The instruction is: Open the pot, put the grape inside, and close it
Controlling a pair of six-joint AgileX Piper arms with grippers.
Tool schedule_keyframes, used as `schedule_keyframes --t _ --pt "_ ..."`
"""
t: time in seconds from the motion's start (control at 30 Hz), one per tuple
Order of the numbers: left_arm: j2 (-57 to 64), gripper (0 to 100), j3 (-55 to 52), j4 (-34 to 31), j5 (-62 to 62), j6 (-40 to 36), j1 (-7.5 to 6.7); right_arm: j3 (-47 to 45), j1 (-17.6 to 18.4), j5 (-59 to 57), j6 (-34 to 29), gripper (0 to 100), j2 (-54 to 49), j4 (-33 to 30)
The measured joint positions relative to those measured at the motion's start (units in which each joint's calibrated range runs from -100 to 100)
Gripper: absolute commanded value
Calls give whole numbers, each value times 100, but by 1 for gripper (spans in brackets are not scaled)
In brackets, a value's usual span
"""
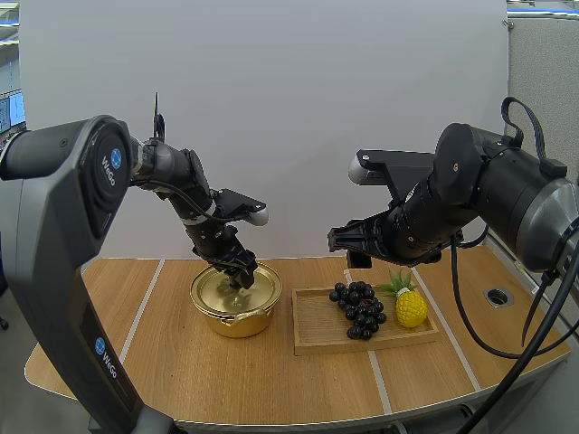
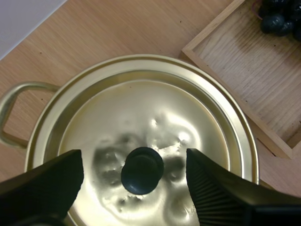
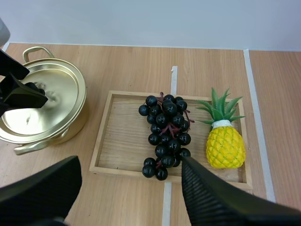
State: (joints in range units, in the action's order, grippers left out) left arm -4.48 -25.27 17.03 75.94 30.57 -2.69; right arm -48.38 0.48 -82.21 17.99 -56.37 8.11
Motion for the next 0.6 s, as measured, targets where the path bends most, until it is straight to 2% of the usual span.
schedule_keyframes --t 0.1,0.13,0.23,0.27,0.6 --pt "0 100 0 0 0 0 0 0 0 0 0 100 0 0" --pt "0 88 0 0 0 -11 0 0 0 0 0 100 0 0" --pt "0 26 0 0 0 -43 0 0 0 0 0 100 0 0" --pt "0 0 0 0 0 -68 0 0 0 0 0 100 0 0" --pt "0 0 0 -12 172 -171 0 0 0 0 0 100 0 0"
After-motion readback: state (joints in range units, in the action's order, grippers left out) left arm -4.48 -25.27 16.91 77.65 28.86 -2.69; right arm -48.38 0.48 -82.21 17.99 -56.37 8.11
